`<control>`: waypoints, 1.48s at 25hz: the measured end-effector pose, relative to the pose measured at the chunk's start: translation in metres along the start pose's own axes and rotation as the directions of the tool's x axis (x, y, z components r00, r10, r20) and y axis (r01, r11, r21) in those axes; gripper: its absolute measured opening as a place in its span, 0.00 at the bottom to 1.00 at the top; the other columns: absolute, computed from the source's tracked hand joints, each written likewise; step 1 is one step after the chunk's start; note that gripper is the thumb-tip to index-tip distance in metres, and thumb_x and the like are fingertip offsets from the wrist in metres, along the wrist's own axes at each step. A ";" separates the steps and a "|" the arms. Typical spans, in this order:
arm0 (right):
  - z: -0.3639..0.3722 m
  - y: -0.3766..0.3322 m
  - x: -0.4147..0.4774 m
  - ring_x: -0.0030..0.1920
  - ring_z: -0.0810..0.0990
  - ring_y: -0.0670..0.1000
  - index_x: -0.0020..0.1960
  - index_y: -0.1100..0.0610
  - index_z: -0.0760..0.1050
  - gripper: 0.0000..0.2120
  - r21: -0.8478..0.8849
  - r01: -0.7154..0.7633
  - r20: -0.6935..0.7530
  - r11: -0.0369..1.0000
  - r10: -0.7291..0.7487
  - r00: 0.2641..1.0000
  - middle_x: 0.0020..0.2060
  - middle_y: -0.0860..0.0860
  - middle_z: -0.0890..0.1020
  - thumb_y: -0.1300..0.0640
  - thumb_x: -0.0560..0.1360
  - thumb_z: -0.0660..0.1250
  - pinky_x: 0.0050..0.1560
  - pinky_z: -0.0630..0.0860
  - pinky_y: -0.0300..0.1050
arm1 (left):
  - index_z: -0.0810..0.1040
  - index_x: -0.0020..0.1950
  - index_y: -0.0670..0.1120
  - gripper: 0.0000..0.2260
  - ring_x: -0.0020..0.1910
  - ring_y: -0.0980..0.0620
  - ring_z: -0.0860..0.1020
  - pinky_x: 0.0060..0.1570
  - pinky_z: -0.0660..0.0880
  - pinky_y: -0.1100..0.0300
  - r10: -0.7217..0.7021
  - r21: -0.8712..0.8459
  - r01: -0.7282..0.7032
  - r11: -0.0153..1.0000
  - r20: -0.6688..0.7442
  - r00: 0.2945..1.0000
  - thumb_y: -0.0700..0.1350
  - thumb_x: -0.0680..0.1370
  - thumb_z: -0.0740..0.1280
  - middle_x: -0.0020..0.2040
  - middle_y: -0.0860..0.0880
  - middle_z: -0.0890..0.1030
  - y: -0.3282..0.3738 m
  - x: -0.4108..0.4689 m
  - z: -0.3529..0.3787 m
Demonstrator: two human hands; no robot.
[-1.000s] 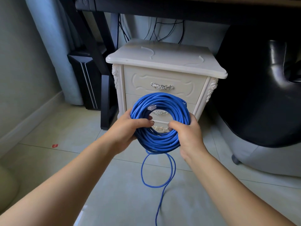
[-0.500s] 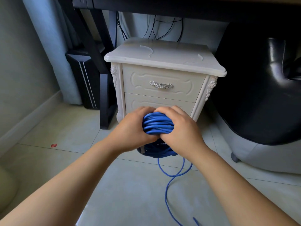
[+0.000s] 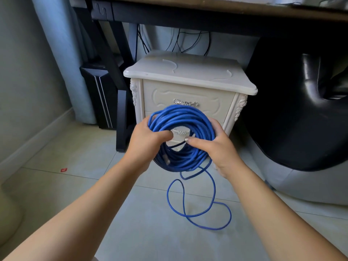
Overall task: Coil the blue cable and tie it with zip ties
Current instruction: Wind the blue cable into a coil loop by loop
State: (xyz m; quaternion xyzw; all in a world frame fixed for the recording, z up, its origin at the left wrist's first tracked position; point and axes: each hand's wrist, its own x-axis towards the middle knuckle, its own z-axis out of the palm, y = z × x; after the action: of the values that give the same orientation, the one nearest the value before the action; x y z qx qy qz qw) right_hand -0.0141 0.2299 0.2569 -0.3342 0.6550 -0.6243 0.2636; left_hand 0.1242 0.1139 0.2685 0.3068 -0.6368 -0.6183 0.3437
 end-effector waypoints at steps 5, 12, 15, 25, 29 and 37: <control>0.013 -0.003 -0.009 0.49 0.85 0.57 0.60 0.56 0.74 0.25 0.263 -0.146 0.007 0.954 0.150 0.989 0.49 0.56 0.84 0.59 0.66 0.77 0.55 0.78 0.62 | 0.75 0.44 0.45 0.09 0.37 0.45 0.72 0.33 0.73 0.56 -0.076 -0.270 0.060 0.961 -0.048 0.996 0.33 0.69 0.67 0.40 0.42 0.72 0.027 -0.009 0.007; 0.009 -0.005 -0.021 0.47 0.83 0.60 0.58 0.67 0.76 0.19 0.424 -0.191 -0.028 0.885 0.223 0.974 0.45 0.61 0.83 0.67 0.68 0.73 0.56 0.79 0.59 | 0.75 0.44 0.44 0.07 0.35 0.51 0.74 0.41 0.73 0.54 -0.249 -0.519 0.214 0.827 0.003 0.969 0.32 0.74 0.66 0.34 0.47 0.74 0.017 -0.040 0.025; 0.008 0.007 -0.022 0.44 0.82 0.61 0.55 0.66 0.76 0.20 0.388 -0.178 -0.089 0.904 0.229 0.969 0.40 0.60 0.80 0.70 0.63 0.69 0.48 0.80 0.56 | 0.77 0.48 0.45 0.06 0.42 0.50 0.79 0.48 0.75 0.52 -0.236 -0.415 0.264 0.871 0.119 0.965 0.35 0.75 0.68 0.39 0.46 0.79 -0.001 -0.038 0.019; 0.003 -0.003 -0.015 0.45 0.80 0.45 0.53 0.47 0.75 0.24 -0.398 0.115 -0.038 0.910 -0.141 0.989 0.45 0.45 0.82 0.68 0.64 0.70 0.47 0.77 0.41 | 0.63 0.74 0.62 0.43 0.59 0.66 0.76 0.58 0.74 0.67 0.096 0.326 -0.217 0.920 0.351 0.932 0.48 0.65 0.81 0.66 0.59 0.73 -0.007 -0.006 -0.012; 0.012 0.001 -0.015 0.50 0.77 0.49 0.58 0.46 0.76 0.26 -0.626 0.239 0.146 0.742 -0.190 0.971 0.50 0.44 0.79 0.65 0.64 0.69 0.52 0.76 0.47 | 0.71 0.64 0.60 0.32 0.44 0.60 0.82 0.46 0.81 0.58 0.093 0.520 -0.302 0.799 0.389 0.917 0.43 0.65 0.78 0.48 0.59 0.81 -0.010 -0.003 -0.010; -0.009 -0.005 -0.011 0.50 0.84 0.52 0.58 0.45 0.77 0.20 -0.122 0.022 0.214 0.992 0.004 0.977 0.49 0.50 0.85 0.54 0.68 0.77 0.53 0.80 0.46 | 0.78 0.47 0.49 0.17 0.33 0.52 0.75 0.37 0.73 0.55 -0.025 0.268 -0.042 0.963 0.242 0.970 0.42 0.59 0.74 0.35 0.51 0.78 -0.009 0.003 -0.014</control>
State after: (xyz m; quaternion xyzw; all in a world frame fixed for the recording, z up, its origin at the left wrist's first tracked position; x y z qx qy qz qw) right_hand -0.0129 0.2440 0.2621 -0.4181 0.6587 -0.5441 0.3085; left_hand 0.1342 0.1032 0.2599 0.2703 -0.7539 -0.5567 0.2207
